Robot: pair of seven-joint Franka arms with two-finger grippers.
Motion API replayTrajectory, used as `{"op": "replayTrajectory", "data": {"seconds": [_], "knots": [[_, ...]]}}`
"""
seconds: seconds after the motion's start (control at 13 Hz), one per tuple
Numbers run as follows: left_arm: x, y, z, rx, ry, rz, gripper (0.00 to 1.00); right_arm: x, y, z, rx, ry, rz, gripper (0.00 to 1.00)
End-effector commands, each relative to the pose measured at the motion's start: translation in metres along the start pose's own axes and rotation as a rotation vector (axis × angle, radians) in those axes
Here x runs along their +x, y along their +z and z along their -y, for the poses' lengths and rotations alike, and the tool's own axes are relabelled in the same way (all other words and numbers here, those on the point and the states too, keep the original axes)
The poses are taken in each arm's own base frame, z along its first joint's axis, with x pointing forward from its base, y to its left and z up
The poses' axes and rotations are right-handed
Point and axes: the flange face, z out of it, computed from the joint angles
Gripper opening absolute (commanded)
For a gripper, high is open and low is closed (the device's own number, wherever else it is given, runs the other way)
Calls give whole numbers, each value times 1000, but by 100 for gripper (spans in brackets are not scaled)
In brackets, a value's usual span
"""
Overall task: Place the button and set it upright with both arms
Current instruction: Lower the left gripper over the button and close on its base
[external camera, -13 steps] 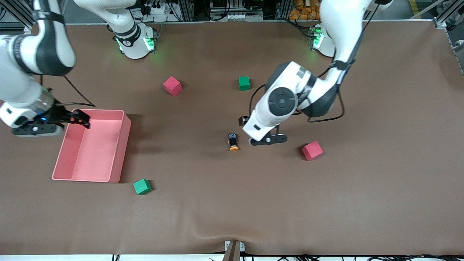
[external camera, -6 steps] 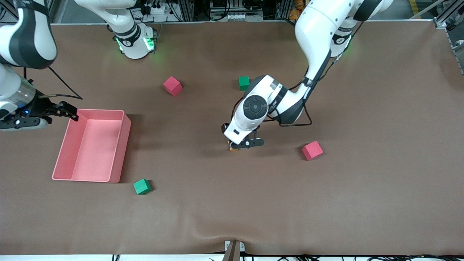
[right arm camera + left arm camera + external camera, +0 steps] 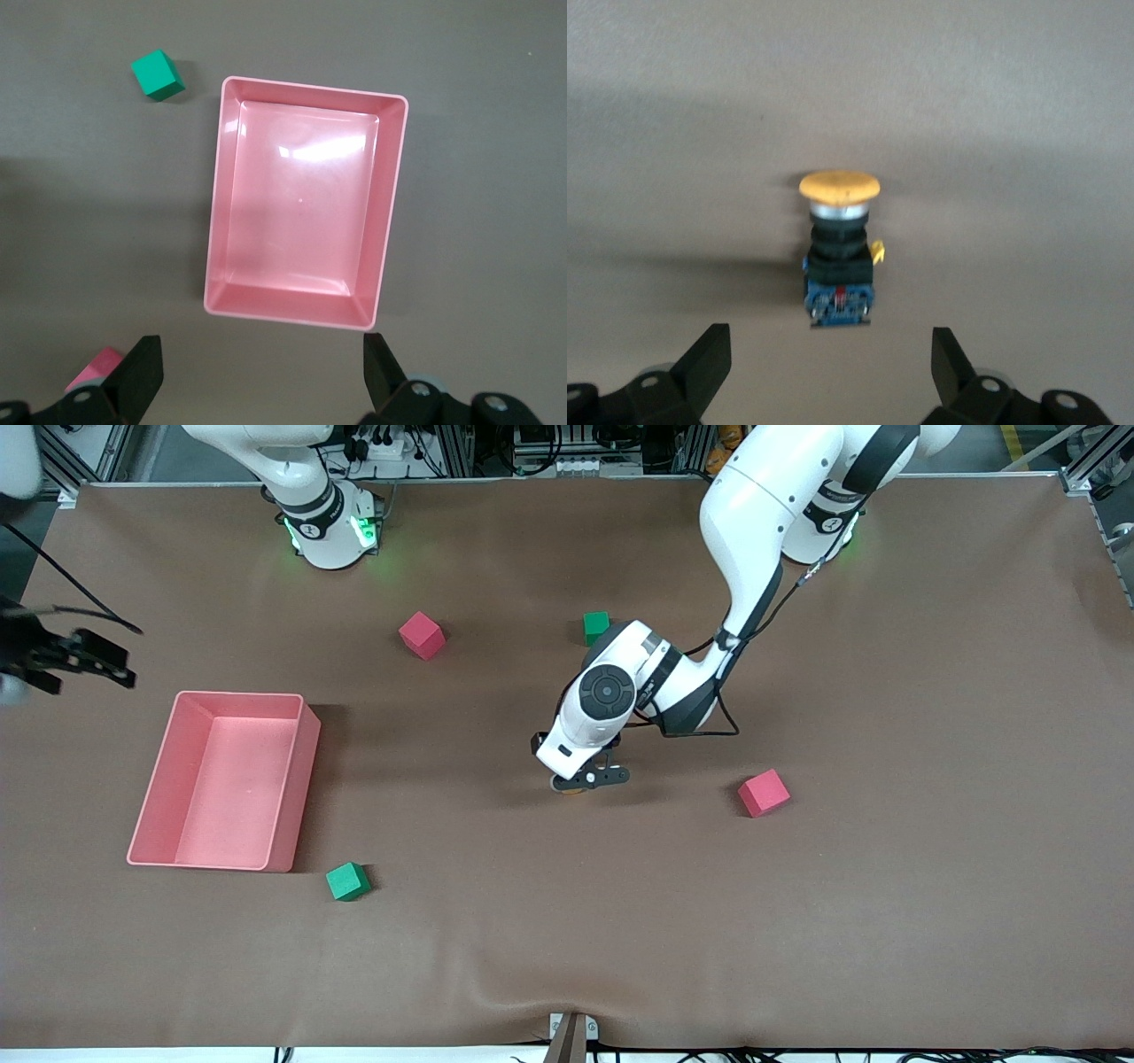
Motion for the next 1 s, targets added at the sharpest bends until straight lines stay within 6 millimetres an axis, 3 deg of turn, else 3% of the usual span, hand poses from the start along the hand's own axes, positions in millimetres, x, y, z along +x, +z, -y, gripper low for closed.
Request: {"op": "replayTrajectory", "data": {"seconds": [0.0,0.23,0.62,0.69,0.85,0.92], "knots": [[11,5,-1,-16,-31,-37,100,-1,-34,6,17,78,22,100],[18,19,2,-29,-37,-72,96,-5,-42,19,22,129,56,100],[7,33,-4,-13,-16,-80,89,-7,-44,16,7,123,56,100],[6,34,-4,-12,-14,-79,85,-8,-44,11,15,131,55,100],[7,34,-4,-11,-15,-80,64,-8,-45,10,21,135,51,100],[7,34,-4,-11,-13,-80,58,-8,-45,12,19,140,53,100]]}}
